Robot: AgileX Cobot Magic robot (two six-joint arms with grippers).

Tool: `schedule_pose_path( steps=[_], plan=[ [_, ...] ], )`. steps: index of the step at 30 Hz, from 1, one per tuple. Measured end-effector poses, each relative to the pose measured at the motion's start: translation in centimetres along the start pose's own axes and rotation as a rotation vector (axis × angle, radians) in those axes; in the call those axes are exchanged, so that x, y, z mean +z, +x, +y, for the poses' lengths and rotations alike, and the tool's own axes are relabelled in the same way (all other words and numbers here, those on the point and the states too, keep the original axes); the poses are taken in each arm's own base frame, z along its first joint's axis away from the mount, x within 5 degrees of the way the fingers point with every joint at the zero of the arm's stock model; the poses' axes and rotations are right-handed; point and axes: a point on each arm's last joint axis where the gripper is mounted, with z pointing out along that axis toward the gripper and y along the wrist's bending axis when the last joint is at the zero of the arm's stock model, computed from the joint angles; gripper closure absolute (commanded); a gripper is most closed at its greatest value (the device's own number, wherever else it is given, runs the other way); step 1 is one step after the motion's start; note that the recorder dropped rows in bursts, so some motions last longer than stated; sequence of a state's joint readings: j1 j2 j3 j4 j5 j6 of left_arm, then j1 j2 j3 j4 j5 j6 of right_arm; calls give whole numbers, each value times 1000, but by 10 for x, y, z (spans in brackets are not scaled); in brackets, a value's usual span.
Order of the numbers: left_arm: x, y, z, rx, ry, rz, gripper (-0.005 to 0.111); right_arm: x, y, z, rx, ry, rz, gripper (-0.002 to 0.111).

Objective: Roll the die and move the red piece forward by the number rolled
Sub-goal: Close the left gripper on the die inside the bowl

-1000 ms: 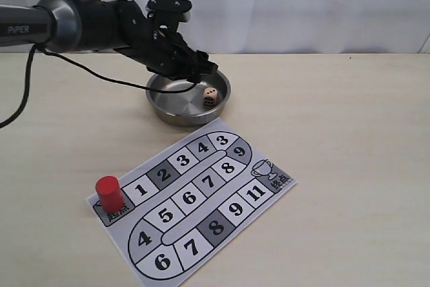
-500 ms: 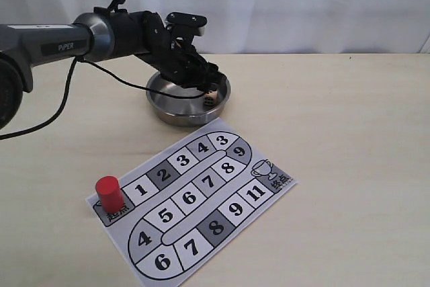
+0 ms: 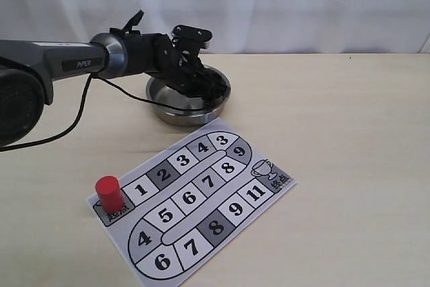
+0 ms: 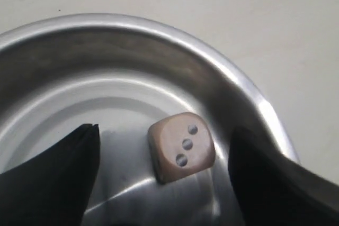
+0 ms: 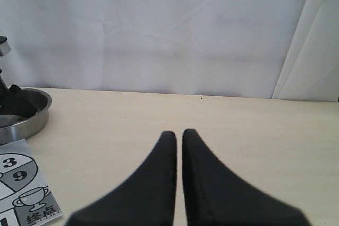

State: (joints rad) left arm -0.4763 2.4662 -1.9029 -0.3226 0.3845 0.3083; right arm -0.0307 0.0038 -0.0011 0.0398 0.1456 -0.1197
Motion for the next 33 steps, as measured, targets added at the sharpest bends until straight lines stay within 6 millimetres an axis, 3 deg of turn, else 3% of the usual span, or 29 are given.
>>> schedule_pose_path(
  steps=[29, 33],
  plan=[
    [13, 8, 1, -49, 0, -20, 42, 0, 0, 0, 0, 0, 0, 104],
    [14, 9, 2, -50, 0, -16, 54, 0, 0, 0, 0, 0, 0, 104]
  ],
)
